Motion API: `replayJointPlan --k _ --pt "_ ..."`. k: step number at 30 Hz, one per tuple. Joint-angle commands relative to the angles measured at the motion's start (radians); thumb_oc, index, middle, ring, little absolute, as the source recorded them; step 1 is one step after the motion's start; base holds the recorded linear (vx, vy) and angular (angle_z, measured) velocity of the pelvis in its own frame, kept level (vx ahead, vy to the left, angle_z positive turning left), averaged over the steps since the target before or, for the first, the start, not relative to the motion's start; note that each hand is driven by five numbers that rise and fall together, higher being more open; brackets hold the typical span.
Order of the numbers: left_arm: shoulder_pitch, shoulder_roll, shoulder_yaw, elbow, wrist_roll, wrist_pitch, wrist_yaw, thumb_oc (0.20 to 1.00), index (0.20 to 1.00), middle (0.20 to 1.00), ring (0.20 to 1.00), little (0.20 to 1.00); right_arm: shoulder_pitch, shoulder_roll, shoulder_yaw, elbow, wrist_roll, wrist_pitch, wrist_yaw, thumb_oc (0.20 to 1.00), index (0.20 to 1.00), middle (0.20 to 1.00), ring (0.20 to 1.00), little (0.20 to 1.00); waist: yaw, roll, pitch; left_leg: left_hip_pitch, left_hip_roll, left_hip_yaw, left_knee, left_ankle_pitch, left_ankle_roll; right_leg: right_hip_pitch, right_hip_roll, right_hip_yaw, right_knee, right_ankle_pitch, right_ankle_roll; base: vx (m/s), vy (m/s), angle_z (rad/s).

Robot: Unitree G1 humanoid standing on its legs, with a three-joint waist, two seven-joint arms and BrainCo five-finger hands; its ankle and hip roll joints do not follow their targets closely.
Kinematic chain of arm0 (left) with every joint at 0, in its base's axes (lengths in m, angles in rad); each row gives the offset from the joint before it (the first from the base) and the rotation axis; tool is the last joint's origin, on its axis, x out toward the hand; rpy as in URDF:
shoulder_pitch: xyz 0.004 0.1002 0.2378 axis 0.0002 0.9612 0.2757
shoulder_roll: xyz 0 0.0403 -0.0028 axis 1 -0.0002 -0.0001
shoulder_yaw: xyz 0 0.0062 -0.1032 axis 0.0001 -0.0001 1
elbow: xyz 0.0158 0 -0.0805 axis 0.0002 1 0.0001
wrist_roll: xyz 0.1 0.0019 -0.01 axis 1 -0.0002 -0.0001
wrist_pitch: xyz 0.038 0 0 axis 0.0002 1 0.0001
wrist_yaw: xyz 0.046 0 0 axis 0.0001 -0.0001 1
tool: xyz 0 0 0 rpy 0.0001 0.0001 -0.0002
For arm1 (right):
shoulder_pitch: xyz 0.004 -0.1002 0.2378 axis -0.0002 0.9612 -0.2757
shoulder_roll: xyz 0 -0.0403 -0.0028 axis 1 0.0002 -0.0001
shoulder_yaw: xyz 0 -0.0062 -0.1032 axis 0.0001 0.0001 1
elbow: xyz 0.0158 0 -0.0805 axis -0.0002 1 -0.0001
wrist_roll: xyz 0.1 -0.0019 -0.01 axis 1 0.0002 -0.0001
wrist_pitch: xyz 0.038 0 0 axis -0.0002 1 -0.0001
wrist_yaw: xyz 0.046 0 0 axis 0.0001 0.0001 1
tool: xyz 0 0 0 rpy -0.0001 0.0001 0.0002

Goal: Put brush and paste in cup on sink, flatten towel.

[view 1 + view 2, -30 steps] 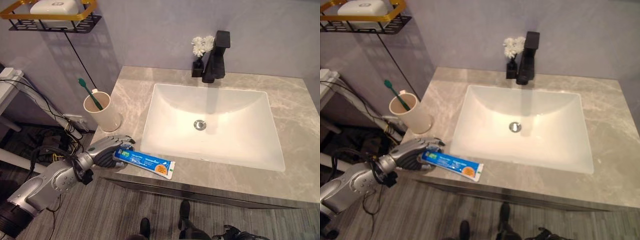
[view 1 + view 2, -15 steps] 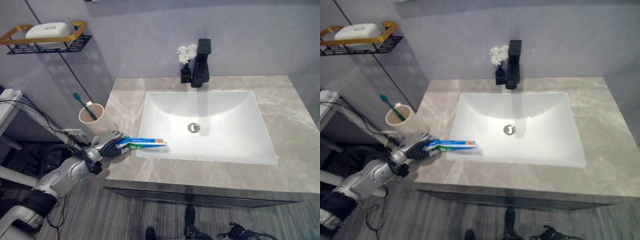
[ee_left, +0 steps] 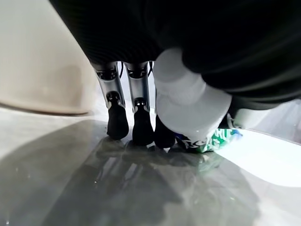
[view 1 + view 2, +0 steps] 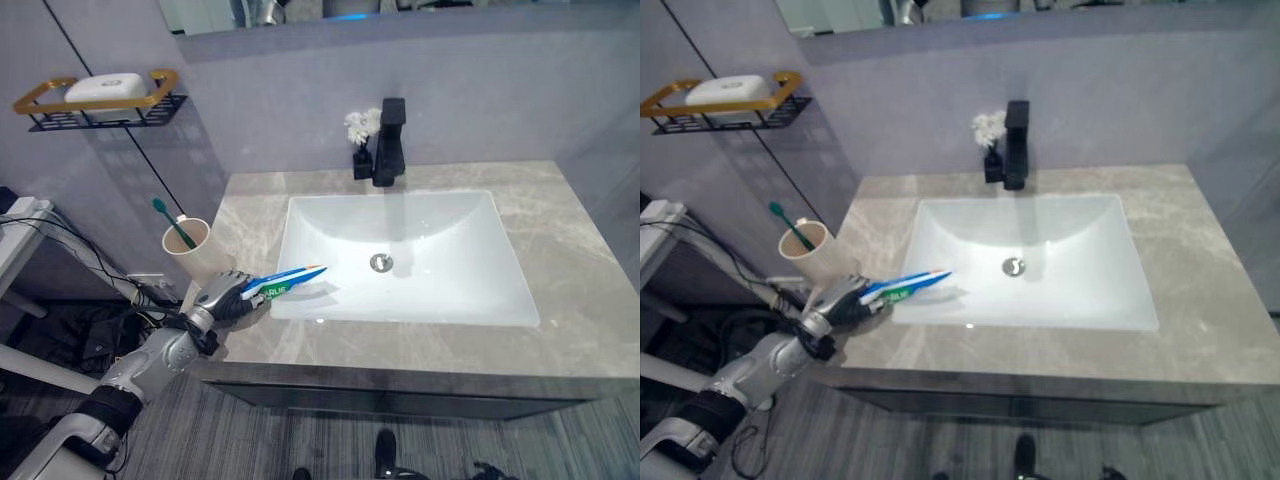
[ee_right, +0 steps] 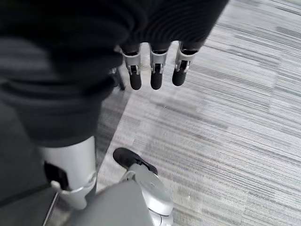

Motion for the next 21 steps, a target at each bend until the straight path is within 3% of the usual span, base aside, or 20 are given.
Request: replayJointPlan --k 1,13,17,21 --pt "0.235 0.036 -0.193 0.083 0.159 0.079 -0.112 0.2 0.2 0.2 0.2 0.2 -0.011 0.046 -0.032 0.027 0.067 0.005 -0.015 1.0 1.0 1.0 1.0 1.0 -0.028 -0.079 0.016 -0.072 -0.017 -0.051 -0.013 0.087 -0.034 0.137 -0.063 0.025 -0.076 0.013 0.103 0.02 0.008 -0.07" --pt "0.188 0.167 -0.019 -0.338 0.079 0.044 -0.117 0.2 0.2 0.2 0.2 0.2 0.055 0.028 -0.19 0.065 0.23 0.018 0.017 1.0 1.0 1.0 1.0 1.0 -0.055 -0.107 -0.013 0.002 -0.009 -0.033 -0.013 0.063 -0.031 0.198 -0.051 0.036 -0.076 0.002 0.102 0.01 -0.002 -0.02" --pt "0.183 0.217 0.095 -0.543 0.045 0.034 -0.134 0.2 0.2 0.2 0.2 0.2 0.084 0.018 -0.276 0.093 0.331 0.025 0.03 1.0 1.0 1.0 1.0 1.0 -0.061 -0.119 -0.025 0.017 -0.006 -0.029 -0.013 0.054 -0.032 0.21 -0.048 0.036 -0.076 0.001 0.103 0.02 -0.009 -0.13" --pt "0.174 0.223 0.176 -0.607 0.015 0.038 -0.115 0.2 0.2 0.2 0.2 0.2 0.071 -0.007 -0.339 0.118 0.426 0.033 0.033 1.0 1.0 1.0 1.0 1.0 -0.074 -0.13 -0.038 0.031 -0.003 -0.022 -0.013 0.046 -0.033 0.218 -0.046 0.04 -0.076 0.0 0.104 0.01 -0.004 -0.01"
